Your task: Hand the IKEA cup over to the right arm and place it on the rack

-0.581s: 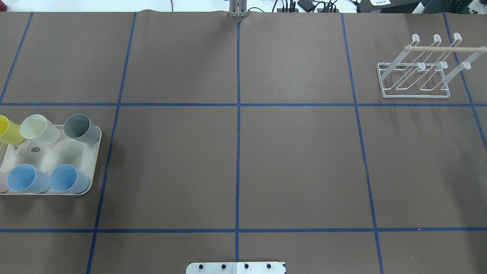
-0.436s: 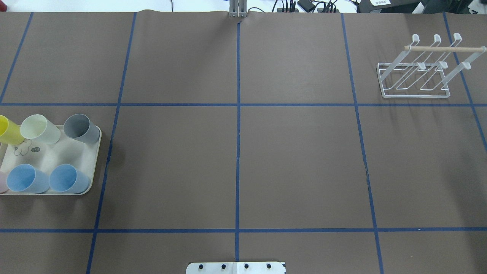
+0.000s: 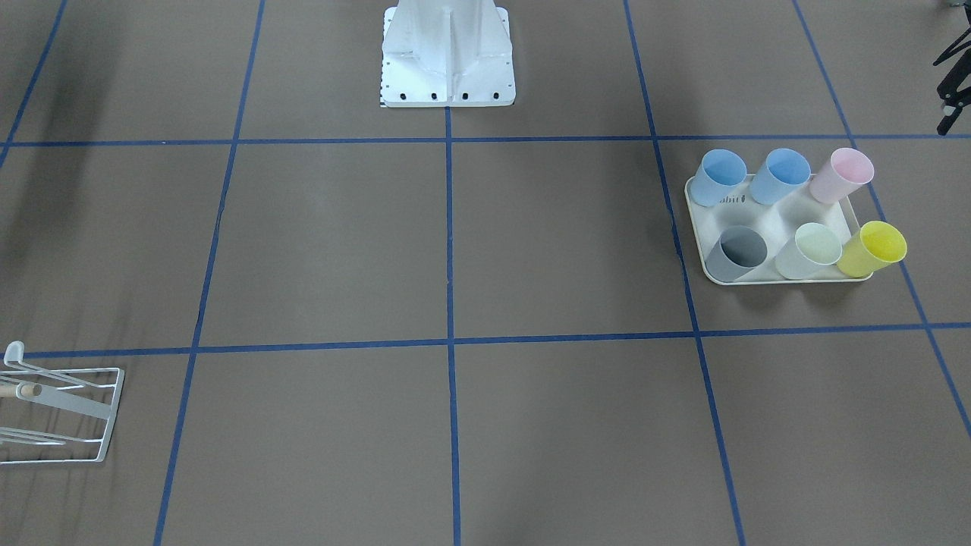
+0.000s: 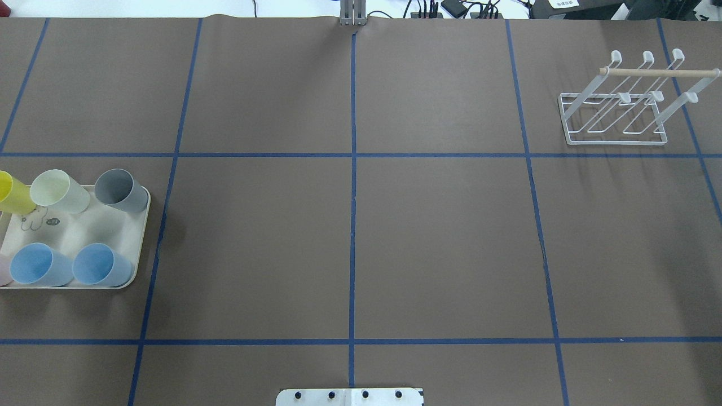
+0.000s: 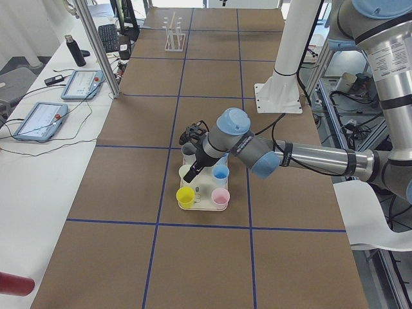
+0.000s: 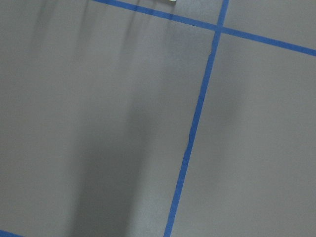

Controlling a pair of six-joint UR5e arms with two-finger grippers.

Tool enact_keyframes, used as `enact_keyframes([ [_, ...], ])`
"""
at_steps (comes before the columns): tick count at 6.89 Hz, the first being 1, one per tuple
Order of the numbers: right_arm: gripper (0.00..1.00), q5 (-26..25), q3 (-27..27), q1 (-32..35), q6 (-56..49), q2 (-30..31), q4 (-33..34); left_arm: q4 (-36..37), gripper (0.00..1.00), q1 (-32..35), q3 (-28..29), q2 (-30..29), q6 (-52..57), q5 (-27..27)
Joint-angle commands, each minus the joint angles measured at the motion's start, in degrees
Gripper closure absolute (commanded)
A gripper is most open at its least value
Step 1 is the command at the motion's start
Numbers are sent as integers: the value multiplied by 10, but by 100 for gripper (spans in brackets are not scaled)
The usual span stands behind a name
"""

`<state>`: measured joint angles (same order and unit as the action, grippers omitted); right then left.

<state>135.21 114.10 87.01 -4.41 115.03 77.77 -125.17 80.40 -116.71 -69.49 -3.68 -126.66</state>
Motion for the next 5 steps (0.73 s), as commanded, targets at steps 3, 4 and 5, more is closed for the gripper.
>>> enact_keyframes([
  [3,0,75,1,0,3,-6,0,-2,0,-1,-13,-4,-2,31],
  [4,0,76,1,0,3,-5,0,-35,0,0,-11,-4,-1,38],
  [5,0,76,0,1,3,-5,0,-103,0,1,-2,8,-3,32],
])
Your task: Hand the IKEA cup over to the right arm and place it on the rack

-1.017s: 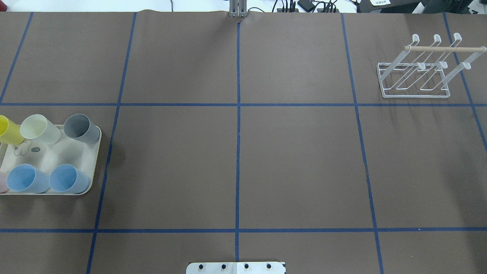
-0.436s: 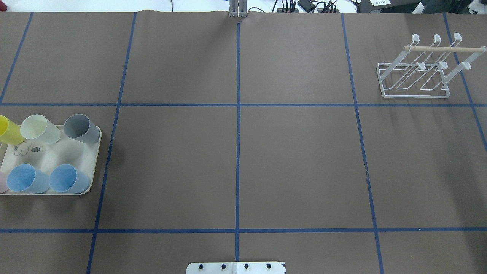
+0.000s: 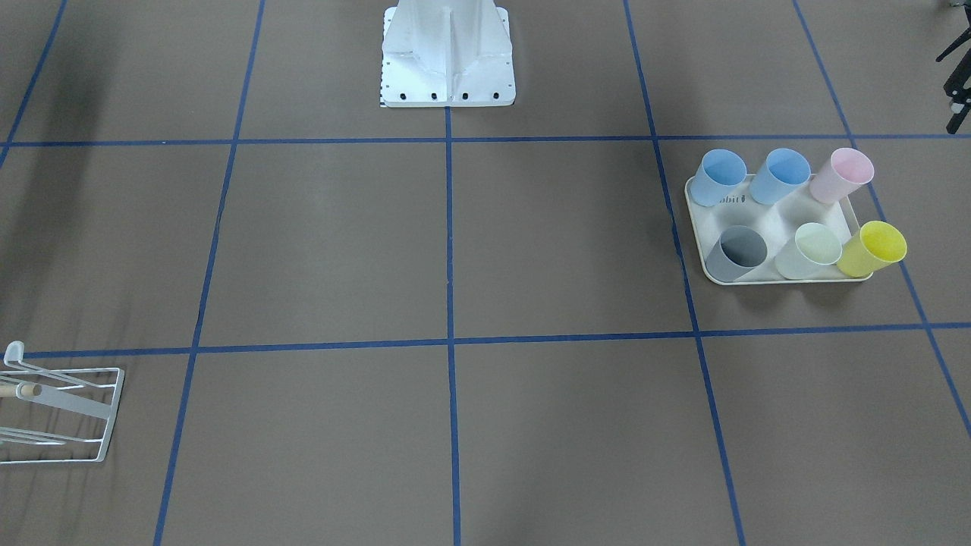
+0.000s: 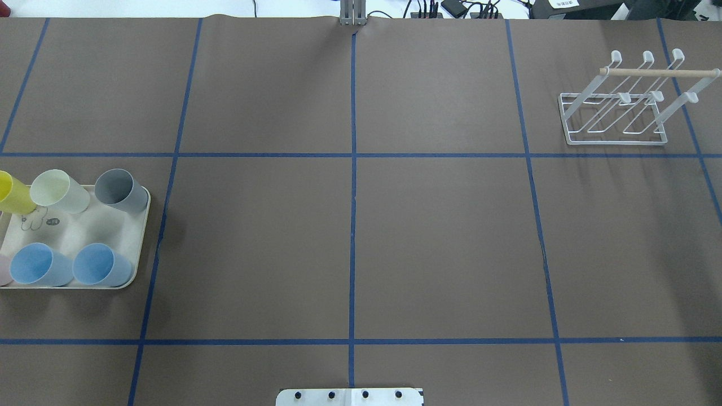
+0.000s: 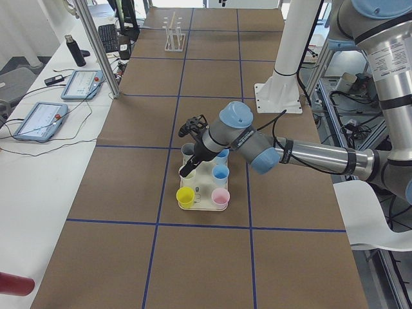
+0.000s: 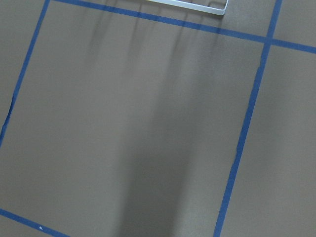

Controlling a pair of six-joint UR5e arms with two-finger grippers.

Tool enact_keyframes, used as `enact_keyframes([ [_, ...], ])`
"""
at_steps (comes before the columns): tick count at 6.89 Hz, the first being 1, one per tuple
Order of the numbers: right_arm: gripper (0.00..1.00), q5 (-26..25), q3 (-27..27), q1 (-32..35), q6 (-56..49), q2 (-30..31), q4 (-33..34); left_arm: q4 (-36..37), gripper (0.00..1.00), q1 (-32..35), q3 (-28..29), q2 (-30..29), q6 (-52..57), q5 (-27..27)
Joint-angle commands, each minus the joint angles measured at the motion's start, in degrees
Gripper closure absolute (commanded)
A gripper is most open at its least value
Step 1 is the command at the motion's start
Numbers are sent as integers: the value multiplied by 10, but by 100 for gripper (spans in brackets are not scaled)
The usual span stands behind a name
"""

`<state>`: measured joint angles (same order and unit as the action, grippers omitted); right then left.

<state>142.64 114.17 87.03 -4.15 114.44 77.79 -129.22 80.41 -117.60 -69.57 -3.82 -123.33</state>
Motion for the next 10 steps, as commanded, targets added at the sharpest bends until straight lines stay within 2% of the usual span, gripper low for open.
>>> enact_keyframes([
  [1,0,2,-3,1,2,0,0,-115,0,2,11,30,-4,-4],
  [3,0,3,-4,6,5,6,1,-156,0,-2,44,31,-14,-25],
  [4,0,1,-29,7,8,1,1,-155,4,-5,50,28,-90,-44],
  [5,0,1,-51,7,8,-21,1,-154,2,-31,67,28,-99,-36],
  [6,0,0,-54,7,7,-23,1,-160,2,-38,121,25,-98,-42],
  [7,0,7,-70,7,4,-23,1,-155,1,-39,131,30,-109,-64],
  [8,0,43,-64,8,3,-18,1,-152,1,-39,135,49,-131,-95],
  [10,0,50,-88,8,1,-31,0,-147,1,-51,143,64,-213,-96],
])
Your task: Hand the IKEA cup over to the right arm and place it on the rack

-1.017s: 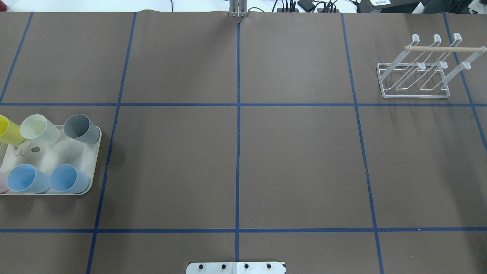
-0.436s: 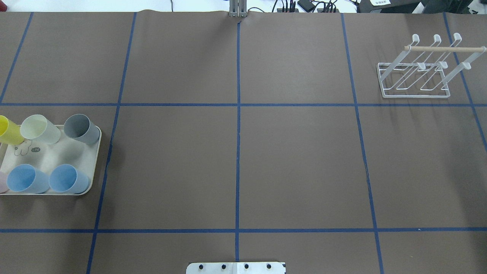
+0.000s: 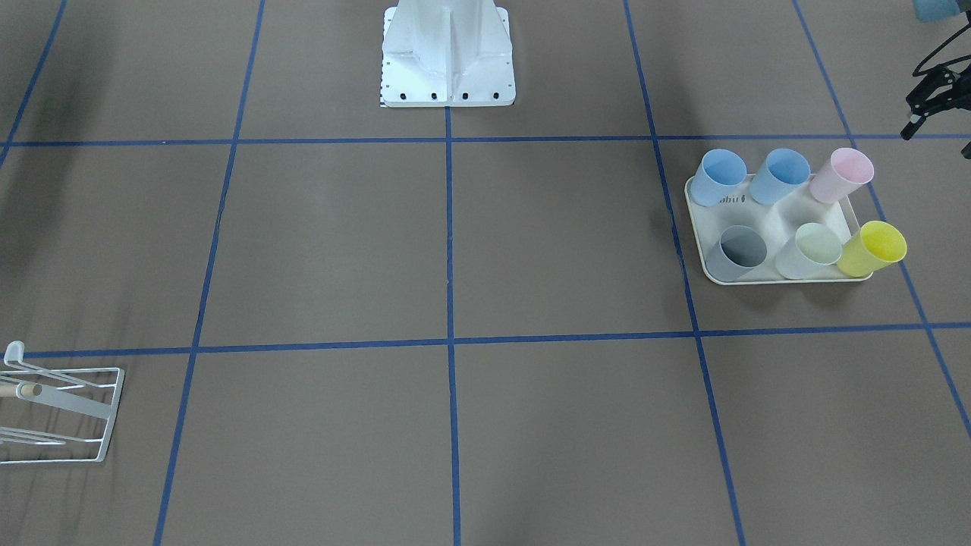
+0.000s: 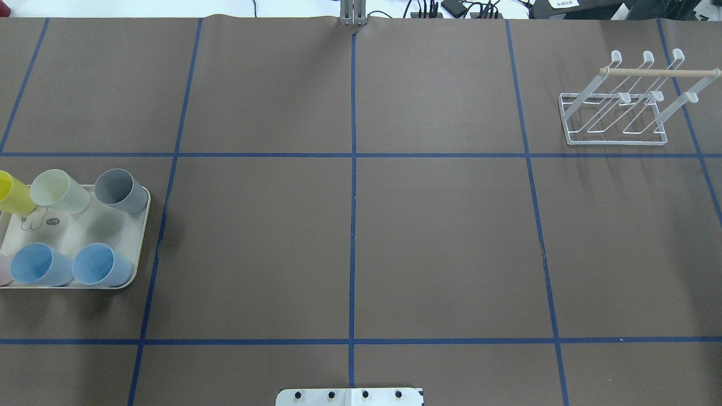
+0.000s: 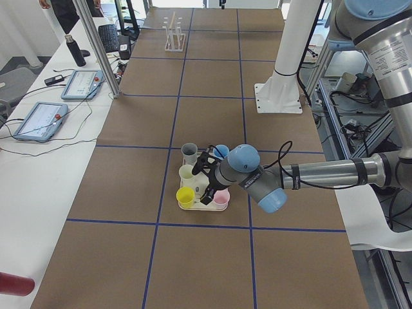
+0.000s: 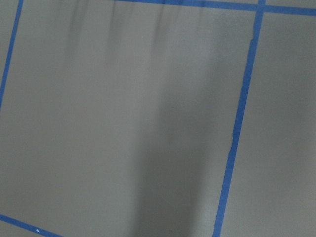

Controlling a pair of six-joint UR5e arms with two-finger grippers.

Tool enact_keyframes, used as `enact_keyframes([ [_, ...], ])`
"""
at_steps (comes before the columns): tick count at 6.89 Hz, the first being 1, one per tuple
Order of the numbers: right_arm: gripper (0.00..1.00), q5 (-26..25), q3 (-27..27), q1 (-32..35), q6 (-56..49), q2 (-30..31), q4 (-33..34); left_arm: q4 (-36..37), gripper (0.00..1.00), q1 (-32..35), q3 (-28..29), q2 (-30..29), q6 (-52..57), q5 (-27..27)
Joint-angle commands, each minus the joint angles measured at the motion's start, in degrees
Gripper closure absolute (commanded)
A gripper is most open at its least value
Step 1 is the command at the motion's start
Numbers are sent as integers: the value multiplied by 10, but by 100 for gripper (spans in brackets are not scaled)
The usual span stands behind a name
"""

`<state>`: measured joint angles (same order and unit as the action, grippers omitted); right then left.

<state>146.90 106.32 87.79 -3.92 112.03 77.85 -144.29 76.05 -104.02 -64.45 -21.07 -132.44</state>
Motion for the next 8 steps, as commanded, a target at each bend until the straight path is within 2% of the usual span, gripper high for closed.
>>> enact_keyframes([
  [1,0,8,-7,0,0,-4,-37,4,1,-8,28,19,-41,-8],
  [2,0,8,-29,0,1,1,-103,8,1,-16,42,19,-52,-31],
  [4,0,8,-44,-1,7,-9,-130,9,1,-56,39,13,-93,-62],
  [5,0,8,-45,0,5,-10,-131,8,1,-99,36,1,-142,-57],
  [7,0,8,-45,0,5,-11,-133,9,1,-128,43,-5,-157,-47],
  [8,0,8,-45,0,5,-13,-133,9,1,-131,44,-1,-158,-12],
])
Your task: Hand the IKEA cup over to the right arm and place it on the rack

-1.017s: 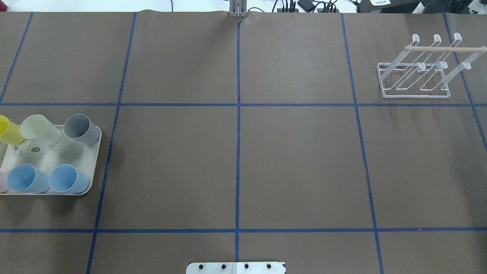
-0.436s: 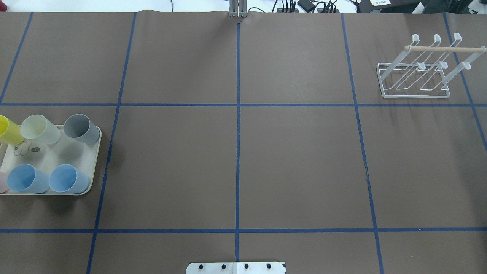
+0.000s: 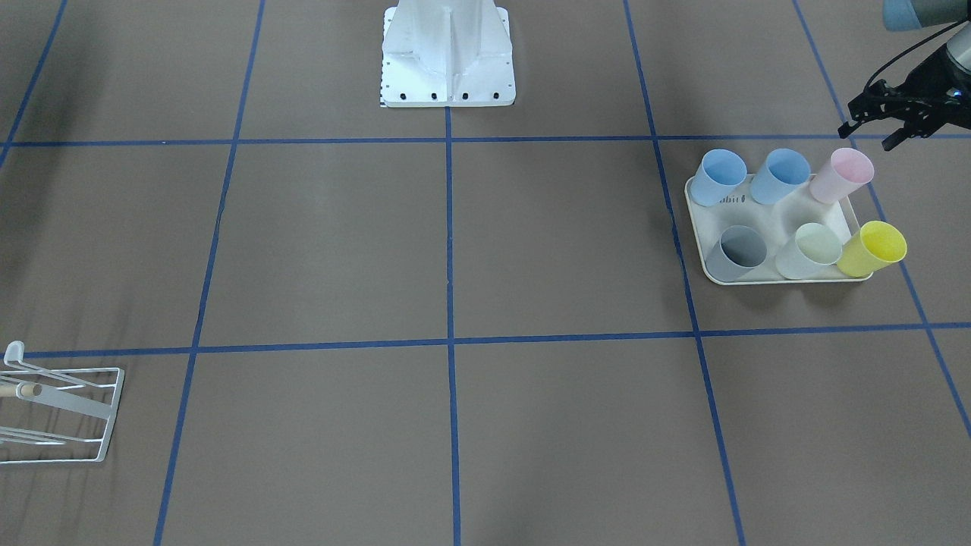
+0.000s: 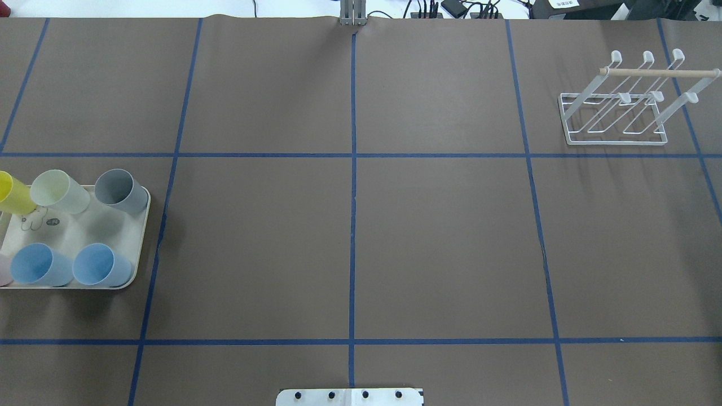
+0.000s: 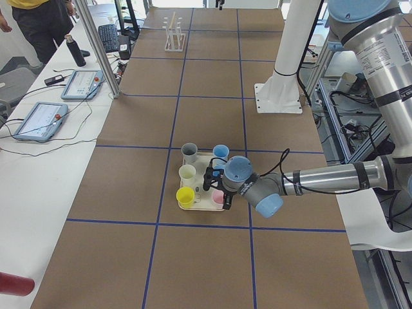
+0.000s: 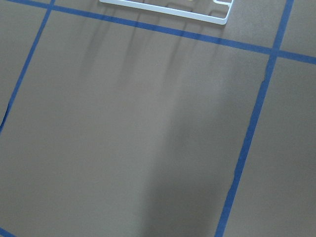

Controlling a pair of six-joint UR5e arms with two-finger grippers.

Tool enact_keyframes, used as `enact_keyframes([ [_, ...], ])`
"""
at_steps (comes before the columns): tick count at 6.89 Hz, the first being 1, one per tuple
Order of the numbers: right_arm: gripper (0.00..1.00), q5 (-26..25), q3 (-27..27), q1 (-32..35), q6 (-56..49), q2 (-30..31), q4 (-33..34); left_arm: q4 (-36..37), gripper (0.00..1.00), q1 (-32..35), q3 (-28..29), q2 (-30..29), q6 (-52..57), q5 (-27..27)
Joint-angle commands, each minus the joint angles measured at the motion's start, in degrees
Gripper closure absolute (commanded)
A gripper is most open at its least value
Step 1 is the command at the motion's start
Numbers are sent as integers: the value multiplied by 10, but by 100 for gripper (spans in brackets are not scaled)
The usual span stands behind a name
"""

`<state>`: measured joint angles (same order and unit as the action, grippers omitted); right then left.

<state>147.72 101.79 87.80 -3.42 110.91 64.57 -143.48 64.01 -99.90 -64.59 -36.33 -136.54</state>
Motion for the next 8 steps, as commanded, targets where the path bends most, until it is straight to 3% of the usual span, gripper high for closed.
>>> enact_keyframes([
  [1,0,0,-2,0,0,-4,-1,1,1,-12,13,2,-1,55],
  [6,0,1,-3,0,-2,-5,-1,1,2,-12,50,-37,-5,63],
  [8,0,1,-8,0,-1,-4,-1,-2,17,-12,55,-39,-4,60],
])
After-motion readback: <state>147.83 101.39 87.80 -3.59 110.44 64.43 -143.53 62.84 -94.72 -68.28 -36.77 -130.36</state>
